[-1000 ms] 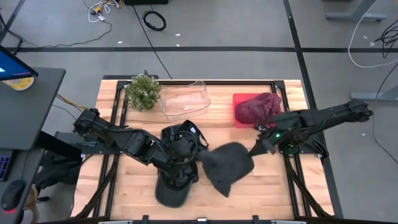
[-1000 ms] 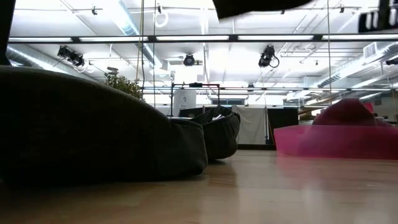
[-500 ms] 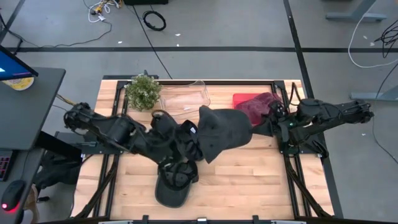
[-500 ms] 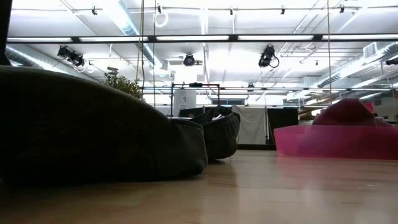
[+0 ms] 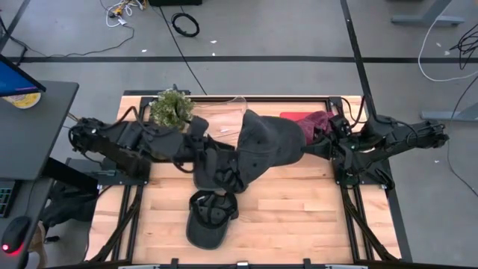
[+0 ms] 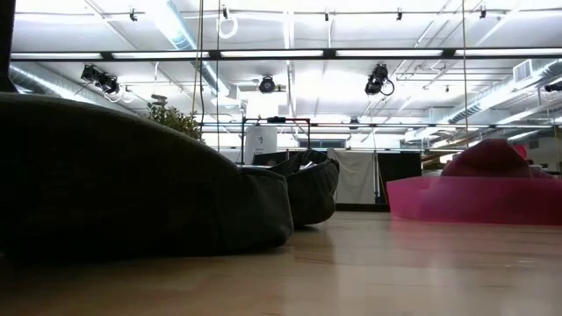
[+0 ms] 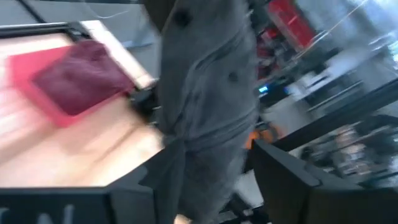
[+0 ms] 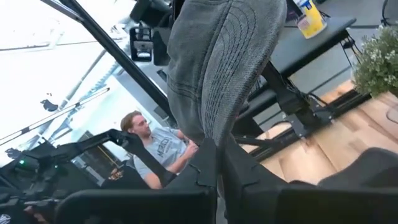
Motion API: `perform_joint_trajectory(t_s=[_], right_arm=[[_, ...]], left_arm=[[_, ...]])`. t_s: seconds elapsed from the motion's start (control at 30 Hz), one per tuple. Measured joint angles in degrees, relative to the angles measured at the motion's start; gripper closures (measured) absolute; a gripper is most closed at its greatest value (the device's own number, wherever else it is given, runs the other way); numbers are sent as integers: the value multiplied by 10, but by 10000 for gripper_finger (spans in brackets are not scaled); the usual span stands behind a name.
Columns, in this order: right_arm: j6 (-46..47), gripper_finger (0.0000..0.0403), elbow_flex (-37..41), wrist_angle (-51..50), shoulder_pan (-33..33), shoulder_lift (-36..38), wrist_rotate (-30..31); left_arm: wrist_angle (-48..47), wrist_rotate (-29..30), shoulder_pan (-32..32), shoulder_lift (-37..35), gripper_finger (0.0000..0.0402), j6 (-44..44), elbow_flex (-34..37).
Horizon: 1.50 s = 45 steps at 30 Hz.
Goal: Pick & Place hat
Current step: Put the right black cap into the transparent bin
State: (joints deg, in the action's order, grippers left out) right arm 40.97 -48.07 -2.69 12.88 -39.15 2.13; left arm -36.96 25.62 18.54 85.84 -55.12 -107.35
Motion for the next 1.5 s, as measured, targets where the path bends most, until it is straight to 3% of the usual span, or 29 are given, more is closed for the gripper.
perform_joint_trajectory(t_s=[0.23, 0.4, 0.57, 0.9, 1.17, 1.5], right_arm=[[-24, 403, 0, 8, 0, 0, -2], [-33, 403, 0, 37, 0, 0, -11], [-39, 403, 0, 54, 0, -3, -11], [-40, 403, 0, 62, -18, -19, -11], [-28, 403, 0, 24, -50, -18, -11], [-19, 403, 0, 27, -51, -20, -13]], left_arm=[[3, -18, -39, 1, 125, 2, 0], [-14, -30, -53, 1, 91, 0, 0], [52, -55, -55, 4, 77, 32, 0], [153, -211, -72, 27, 81, 96, 1], [175, -229, -72, 26, 155, 116, 1], [172, -228, -76, 27, 350, 146, 1]])
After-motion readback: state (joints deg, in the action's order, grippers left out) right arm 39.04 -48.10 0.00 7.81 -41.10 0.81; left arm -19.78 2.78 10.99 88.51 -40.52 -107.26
